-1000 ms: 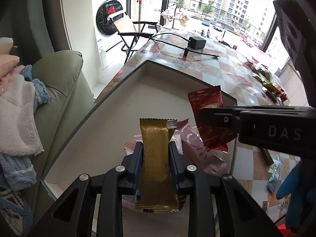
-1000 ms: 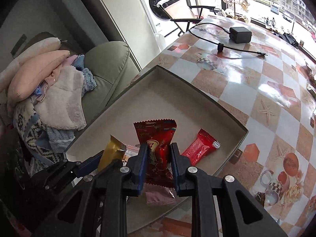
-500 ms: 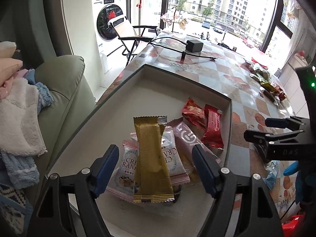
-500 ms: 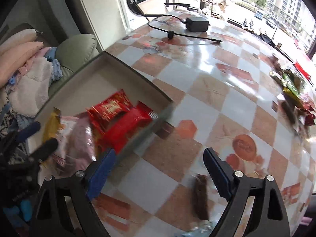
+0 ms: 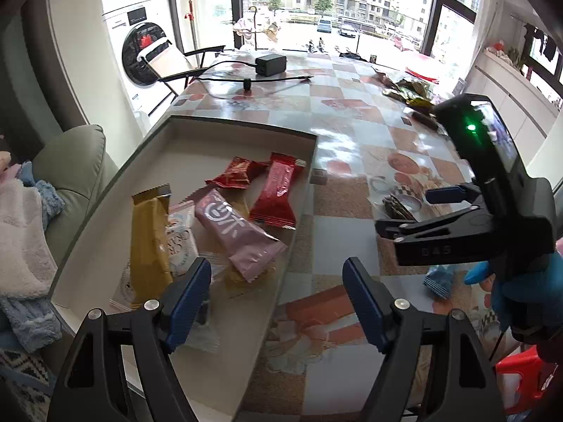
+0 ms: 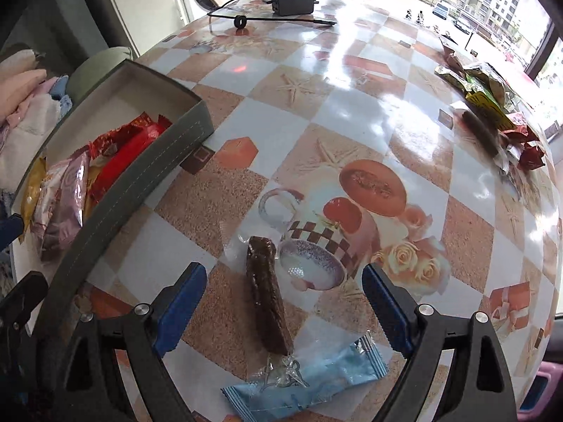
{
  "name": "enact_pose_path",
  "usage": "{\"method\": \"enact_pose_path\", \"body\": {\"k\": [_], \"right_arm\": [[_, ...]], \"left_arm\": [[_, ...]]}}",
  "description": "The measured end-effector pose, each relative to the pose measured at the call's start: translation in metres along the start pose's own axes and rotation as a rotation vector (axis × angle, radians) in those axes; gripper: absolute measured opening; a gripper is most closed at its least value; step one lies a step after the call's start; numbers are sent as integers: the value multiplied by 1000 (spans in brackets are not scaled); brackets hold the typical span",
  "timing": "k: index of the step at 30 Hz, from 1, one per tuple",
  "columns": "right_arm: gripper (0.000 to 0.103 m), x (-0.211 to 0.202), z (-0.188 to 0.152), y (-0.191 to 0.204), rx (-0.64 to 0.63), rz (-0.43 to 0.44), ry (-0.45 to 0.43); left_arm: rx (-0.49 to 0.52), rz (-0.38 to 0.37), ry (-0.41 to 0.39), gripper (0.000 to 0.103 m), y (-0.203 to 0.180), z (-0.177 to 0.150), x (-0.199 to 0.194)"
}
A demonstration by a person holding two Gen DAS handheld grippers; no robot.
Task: Organize snacks
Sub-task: 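Move both open tools over the blue bar and brown stick snack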
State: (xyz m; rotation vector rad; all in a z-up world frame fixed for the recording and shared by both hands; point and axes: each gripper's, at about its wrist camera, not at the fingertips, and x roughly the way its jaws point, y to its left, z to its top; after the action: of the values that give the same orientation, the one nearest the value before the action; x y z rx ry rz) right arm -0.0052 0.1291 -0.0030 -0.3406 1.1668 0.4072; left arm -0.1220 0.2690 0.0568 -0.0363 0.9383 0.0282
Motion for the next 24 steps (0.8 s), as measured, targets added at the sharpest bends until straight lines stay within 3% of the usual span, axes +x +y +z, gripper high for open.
{"method": "enact_pose_path", "body": {"k": [4, 13, 20, 24], "right_arm": [[91, 2, -7, -12, 29, -21, -24], [97, -9, -40, -92, 200, -71, -34], [102, -21, -76, -147, 294, -106, -49], [102, -29, -99, -167, 318, -115, -64]], "left_arm": [[70, -34, 25, 80, -26, -5, 4], [250, -112, 67, 81, -105, -5, 24], [399, -132, 45, 81, -163, -1, 33], [507, -106, 66, 81, -186, -6, 50]]}}
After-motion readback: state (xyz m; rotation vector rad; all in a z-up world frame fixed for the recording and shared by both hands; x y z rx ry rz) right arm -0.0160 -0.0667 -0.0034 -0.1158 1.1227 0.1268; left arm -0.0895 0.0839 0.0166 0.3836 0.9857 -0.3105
